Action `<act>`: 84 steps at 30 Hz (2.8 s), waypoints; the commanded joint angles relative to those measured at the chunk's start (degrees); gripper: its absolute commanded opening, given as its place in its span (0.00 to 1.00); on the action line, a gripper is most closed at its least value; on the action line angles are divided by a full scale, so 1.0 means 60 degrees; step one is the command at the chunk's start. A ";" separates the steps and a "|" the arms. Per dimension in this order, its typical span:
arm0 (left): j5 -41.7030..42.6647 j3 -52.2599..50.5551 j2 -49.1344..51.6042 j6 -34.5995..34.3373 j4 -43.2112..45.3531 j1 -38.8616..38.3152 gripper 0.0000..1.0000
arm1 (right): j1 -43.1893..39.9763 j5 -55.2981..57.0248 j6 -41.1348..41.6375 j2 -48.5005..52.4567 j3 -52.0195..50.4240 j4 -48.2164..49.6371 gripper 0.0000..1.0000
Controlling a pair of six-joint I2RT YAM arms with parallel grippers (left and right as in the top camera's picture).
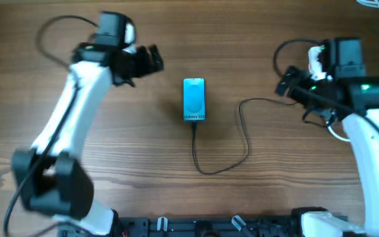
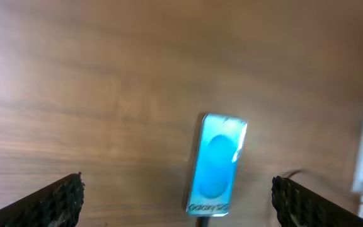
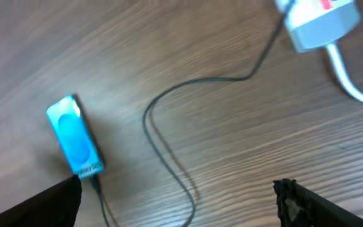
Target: Plug charger to phone and switch on socket
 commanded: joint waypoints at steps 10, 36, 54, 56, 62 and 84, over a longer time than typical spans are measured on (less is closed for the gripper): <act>-0.0117 0.0058 -0.0539 0.0047 -0.0025 0.0652 1.00 | -0.4685 0.0903 0.0135 0.3861 0.1355 0.2087 1.00; -0.0120 0.0058 -0.0539 0.0047 -0.0025 0.0652 1.00 | -0.4342 -0.0259 0.0004 0.7202 0.1337 0.4805 1.00; -0.0120 0.0058 -0.0539 0.0047 -0.0025 0.0652 1.00 | -0.4331 -0.0408 0.0018 0.7202 0.1330 0.4284 1.00; -0.0117 0.0058 -0.0539 0.0047 -0.0025 0.0652 1.00 | -0.4320 -0.0408 0.0015 0.7202 0.1330 0.4284 1.00; -0.0120 0.0058 -0.0539 0.0047 -0.0025 0.0652 1.00 | -0.4044 -0.0401 -0.0222 0.7202 0.1330 0.4280 1.00; -0.0120 0.0058 -0.0539 0.0047 -0.0025 0.0652 1.00 | -0.4080 0.0790 0.1038 0.4284 0.1330 0.1191 1.00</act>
